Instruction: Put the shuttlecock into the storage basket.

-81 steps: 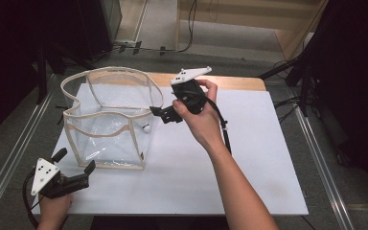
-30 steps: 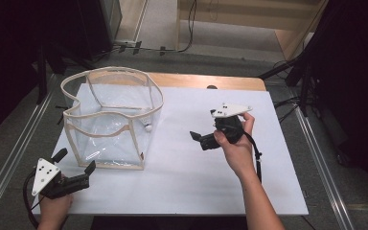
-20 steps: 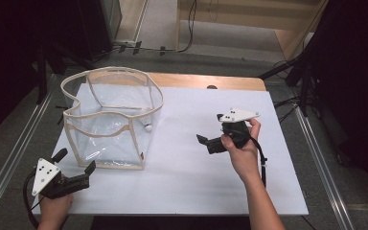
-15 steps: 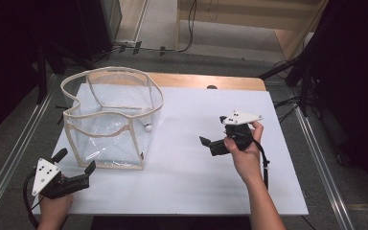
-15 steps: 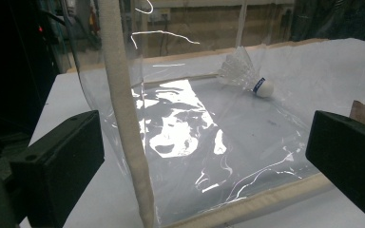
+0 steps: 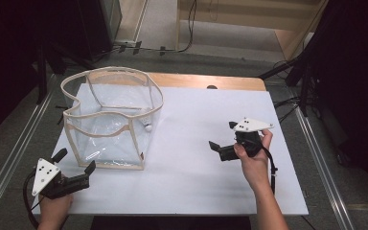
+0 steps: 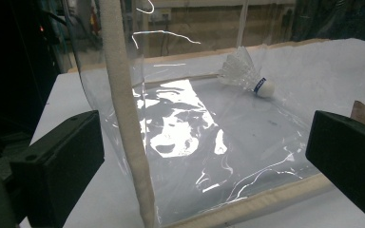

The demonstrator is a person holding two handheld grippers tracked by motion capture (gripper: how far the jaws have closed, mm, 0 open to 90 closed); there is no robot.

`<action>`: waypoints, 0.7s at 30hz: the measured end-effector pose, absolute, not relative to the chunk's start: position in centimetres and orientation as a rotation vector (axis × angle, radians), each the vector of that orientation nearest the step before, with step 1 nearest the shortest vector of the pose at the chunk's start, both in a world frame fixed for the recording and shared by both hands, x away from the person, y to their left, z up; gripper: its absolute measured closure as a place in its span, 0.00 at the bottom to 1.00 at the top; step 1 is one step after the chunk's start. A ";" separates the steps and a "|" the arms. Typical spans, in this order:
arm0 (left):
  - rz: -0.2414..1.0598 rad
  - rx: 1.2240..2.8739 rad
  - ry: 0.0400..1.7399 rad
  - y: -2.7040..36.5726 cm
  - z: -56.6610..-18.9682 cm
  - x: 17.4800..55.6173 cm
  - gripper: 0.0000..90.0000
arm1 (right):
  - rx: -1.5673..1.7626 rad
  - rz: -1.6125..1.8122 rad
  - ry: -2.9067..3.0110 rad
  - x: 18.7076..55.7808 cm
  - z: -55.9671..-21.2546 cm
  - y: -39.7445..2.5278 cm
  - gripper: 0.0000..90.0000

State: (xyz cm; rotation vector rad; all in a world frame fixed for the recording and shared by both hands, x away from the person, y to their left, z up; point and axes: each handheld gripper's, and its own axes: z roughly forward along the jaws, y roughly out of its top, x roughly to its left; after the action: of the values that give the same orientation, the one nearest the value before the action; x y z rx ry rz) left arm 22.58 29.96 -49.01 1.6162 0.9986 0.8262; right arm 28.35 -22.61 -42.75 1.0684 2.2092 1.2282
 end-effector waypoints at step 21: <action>0.833 1.619 1.002 29.9 -49.0 22.5 0.00 | 1.109 1.230 2.152 25.8 -44.7 -26.3 0.00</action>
State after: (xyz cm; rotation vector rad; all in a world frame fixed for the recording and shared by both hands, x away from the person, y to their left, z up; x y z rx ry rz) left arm 22.55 29.90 -49.01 1.6187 1.0018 0.8329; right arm 25.80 -26.26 -44.68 1.1089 2.1520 1.2305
